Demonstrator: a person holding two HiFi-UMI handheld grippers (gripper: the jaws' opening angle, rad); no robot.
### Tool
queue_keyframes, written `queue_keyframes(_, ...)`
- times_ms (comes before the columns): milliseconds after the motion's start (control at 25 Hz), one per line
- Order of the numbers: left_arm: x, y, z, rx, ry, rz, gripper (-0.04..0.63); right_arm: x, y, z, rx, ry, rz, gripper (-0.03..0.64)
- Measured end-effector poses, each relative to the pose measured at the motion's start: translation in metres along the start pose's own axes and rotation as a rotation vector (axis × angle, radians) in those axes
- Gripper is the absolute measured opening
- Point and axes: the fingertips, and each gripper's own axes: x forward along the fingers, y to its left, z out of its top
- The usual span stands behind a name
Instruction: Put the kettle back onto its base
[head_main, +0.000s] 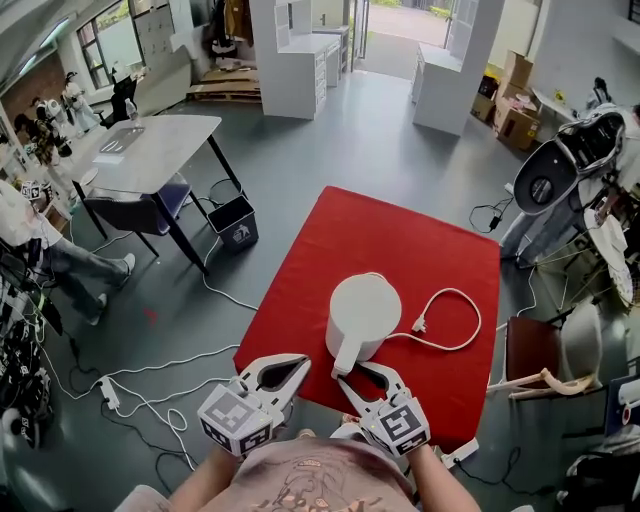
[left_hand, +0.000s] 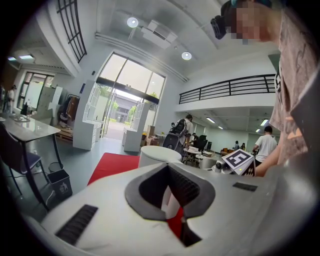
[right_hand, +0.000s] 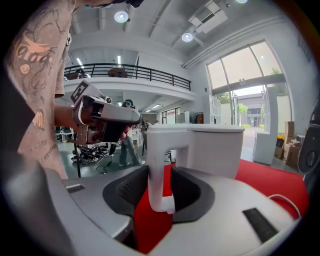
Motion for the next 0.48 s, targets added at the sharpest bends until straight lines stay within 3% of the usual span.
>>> queue_keyframes(160, -0.006, -0.006, -0.003, 0.009, 0.001, -0.031, -0.003, -0.008, 0.003, -0.005, 0.026, 0.004, -0.055, 0.103)
queue_keyframes(280, -0.013, -0.012, -0.005, 0.009, -0.003, -0.059, -0.003, -0.019, 0.005, -0.005, 0.052, -0.005, -0.112, 0.008)
queue_keyframes(480, -0.021, -0.028, -0.008, 0.020, -0.009, -0.115, -0.003, -0.042, 0.013, 0.000, 0.081, -0.026, -0.181, 0.008)
